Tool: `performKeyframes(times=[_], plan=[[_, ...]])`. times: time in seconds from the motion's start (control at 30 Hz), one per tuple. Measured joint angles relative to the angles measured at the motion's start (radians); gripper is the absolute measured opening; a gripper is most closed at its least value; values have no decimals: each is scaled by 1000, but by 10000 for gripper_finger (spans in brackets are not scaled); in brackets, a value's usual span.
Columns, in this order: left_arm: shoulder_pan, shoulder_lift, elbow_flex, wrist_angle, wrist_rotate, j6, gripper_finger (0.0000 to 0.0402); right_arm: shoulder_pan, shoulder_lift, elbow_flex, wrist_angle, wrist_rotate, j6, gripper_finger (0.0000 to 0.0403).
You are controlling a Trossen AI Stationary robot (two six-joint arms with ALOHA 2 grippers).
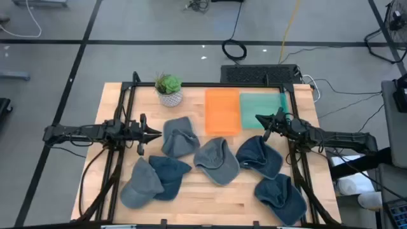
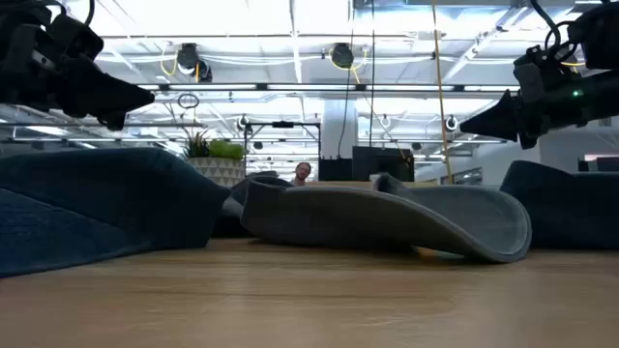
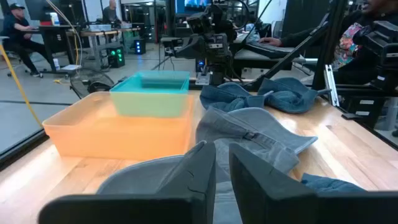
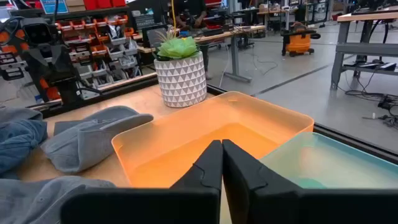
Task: Pick & Place hat
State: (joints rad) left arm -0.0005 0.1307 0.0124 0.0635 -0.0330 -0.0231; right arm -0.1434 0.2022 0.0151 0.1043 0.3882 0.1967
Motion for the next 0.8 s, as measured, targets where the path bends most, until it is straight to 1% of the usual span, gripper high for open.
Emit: performKeyframes(times=[0.27,0.53,0.8], plan=[[0,0,0,0,0,0,51,0,0,0,0,2,-1,0],[0,0,0,0,0,0,51,0,0,0,0,3,-76,0],[0,0,0,0,0,0,51,-1,0,0,0,3,-78,0]])
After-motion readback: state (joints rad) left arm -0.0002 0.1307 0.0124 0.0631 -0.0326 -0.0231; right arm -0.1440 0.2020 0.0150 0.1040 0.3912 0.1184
